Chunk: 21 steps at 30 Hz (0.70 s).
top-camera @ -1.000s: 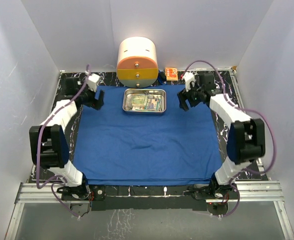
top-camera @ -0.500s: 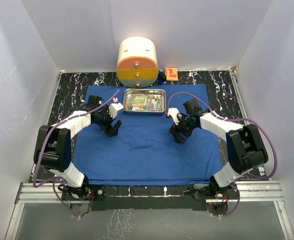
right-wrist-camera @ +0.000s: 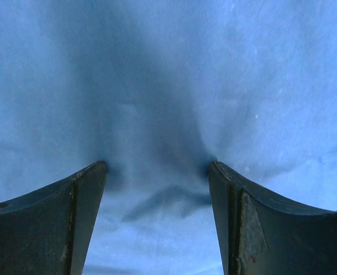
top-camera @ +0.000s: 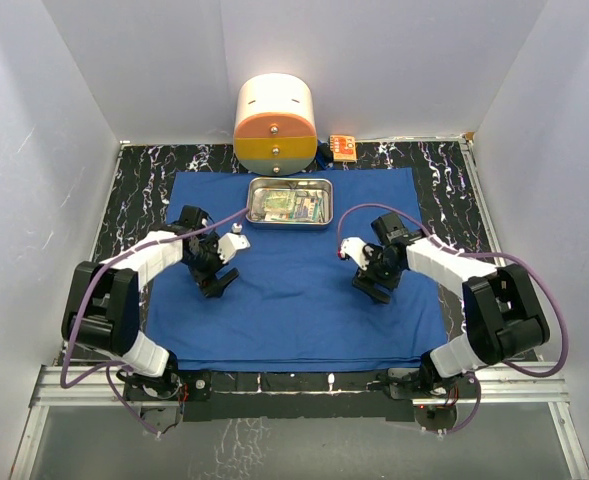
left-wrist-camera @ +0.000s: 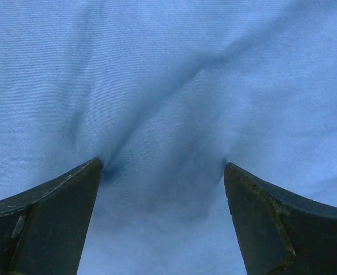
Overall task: Open and lay out the surgical kit
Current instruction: Smooth out the surgical kit at the center of the board.
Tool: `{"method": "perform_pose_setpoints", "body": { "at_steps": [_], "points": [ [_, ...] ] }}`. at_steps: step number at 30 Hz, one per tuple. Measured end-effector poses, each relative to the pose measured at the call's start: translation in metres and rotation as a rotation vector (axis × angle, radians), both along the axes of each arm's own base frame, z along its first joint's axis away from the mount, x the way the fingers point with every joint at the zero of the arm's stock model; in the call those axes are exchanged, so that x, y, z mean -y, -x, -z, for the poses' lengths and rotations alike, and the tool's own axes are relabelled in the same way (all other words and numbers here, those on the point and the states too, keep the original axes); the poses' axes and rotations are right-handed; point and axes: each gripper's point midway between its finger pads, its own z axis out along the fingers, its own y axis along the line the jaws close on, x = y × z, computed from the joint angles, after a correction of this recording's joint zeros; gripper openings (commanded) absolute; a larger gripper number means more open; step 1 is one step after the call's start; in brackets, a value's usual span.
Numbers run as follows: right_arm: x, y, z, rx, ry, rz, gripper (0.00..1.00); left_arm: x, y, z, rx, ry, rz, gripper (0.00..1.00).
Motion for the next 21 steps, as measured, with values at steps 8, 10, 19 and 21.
{"method": "perform_pose_setpoints", "body": {
  "at_steps": [8, 10, 19, 21],
  "points": [
    [0.03, 0.019, -0.005, -0.013, 0.136, 0.002, 0.72, -0.014, 0.027, -0.003, -0.071, -0.061, 0.061, 0.86],
    [0.034, 0.024, -0.012, -0.008, 0.145, -0.001, 0.72, -0.016, 0.038, -0.009, -0.107, -0.066, 0.084, 0.86],
    [0.017, -0.041, -0.078, 0.212, -0.044, 0.1, 0.71, 0.054, 0.002, -0.098, 0.048, 0.251, 0.174, 0.87],
    [0.018, -0.063, -0.081, 0.245, -0.063, 0.151, 0.71, 0.085, -0.006, -0.113, 0.095, 0.346, 0.199, 0.87]
  ]
}}
